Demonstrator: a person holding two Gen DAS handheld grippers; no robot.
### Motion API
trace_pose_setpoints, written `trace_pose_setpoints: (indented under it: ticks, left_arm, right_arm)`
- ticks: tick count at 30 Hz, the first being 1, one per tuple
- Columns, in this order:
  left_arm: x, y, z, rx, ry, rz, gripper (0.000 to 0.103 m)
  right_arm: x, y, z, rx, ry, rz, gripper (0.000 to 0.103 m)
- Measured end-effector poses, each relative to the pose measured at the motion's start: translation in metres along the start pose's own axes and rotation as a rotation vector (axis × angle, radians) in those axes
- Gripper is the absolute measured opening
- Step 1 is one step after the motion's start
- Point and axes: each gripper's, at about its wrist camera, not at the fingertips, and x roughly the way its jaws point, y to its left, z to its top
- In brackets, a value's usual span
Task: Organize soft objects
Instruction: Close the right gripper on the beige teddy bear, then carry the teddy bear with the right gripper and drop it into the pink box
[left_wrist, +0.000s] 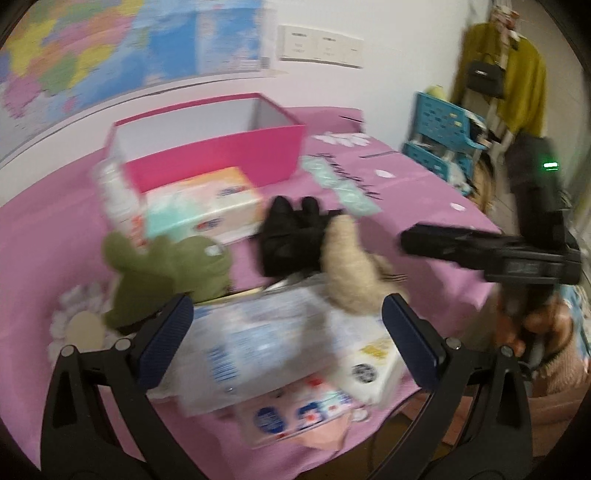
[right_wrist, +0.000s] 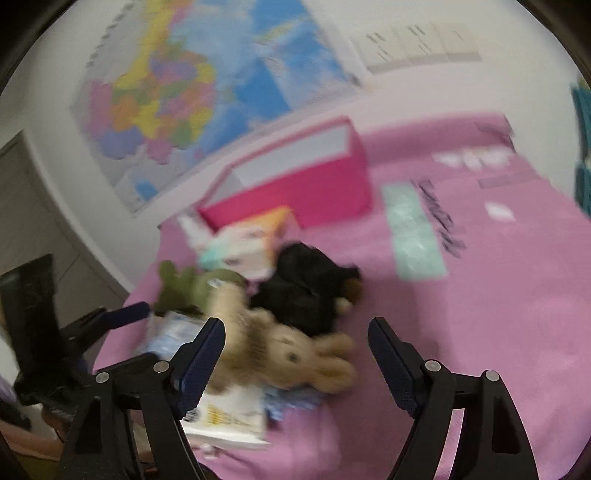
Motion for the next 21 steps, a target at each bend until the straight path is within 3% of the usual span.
trace_pose_setpoints:
  ticks: [2,4,7,12,16,21]
  left_arm:
    - [0.005,-0.007,0.005,0.018,0.014,-0.036,0.099]
    - [0.012,-0.013,0.01,0.036,0.04,-0.068,0.093]
    - [0.022,-0.016,0.012,0.044,0.083,-0.082,0.081]
    - [0.042,-0.012,0.01,0.022,0.163,-0.119,0.054]
    - [0.048,-0.008,0.009,0.006,0.185,-0.132,0.041]
    - [0.046,-0.007,0.01,0.009,0.183,-0.14,0.041]
  right_arm:
    - [0.013,-0.01,-0.003,0.038,0.037,0.04,0.082]
    - [0.024,-0.017,-0.005,0.072,0.06,0.054,0.082]
    - [0.038,-0.027,-0.007,0.123,0.098,0.141,0.082]
    - [0.043,-0.018,-0.013,0.058,0.118,0.202,0.082]
    - [0.049,-0.016,-0.02,0.038,0.133,0.26,0.05]
    - [0.038,-0.008,-0.018,-0.022,0.083,0.225,0.04]
